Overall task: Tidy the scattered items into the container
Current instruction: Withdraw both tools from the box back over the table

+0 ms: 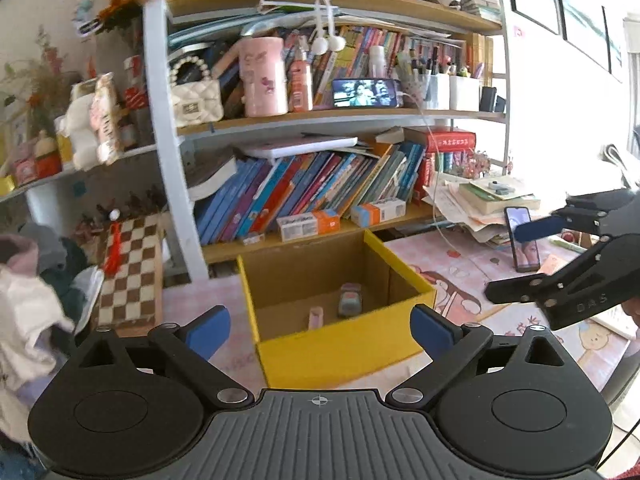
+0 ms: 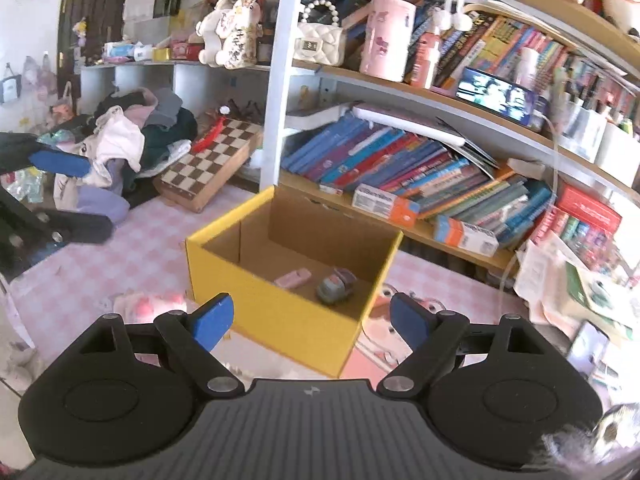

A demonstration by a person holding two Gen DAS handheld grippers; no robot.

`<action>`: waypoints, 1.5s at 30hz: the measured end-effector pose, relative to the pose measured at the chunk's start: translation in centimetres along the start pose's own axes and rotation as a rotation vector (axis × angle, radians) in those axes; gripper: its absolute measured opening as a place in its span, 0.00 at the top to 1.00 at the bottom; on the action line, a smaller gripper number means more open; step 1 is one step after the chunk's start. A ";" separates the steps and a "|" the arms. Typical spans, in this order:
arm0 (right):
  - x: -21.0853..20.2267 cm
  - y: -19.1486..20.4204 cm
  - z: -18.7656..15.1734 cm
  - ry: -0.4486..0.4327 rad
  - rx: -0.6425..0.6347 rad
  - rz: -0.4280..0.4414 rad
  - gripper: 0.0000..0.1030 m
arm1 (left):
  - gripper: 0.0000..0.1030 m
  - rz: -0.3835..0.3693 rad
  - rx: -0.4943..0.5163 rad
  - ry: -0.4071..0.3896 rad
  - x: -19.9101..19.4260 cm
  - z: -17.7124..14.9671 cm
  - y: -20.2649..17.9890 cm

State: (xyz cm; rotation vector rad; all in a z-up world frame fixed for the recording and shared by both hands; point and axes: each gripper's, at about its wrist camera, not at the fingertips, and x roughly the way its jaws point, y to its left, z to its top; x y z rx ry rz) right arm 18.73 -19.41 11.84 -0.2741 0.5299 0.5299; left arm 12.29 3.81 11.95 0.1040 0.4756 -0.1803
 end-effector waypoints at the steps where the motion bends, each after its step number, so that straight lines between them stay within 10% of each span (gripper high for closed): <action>1: -0.4 0.2 -0.5 0.003 0.005 -0.009 0.17 | 0.04 0.005 -0.016 0.004 -0.4 -0.4 0.3; 18: -1.6 1.9 -9.2 0.077 0.220 -0.078 0.17 | 0.04 0.088 -0.237 0.142 -1.2 -8.4 1.9; 45: 1.0 8.2 -14.0 0.237 0.159 -0.035 0.12 | 0.04 0.045 -0.159 0.230 0.1 -13.6 -2.7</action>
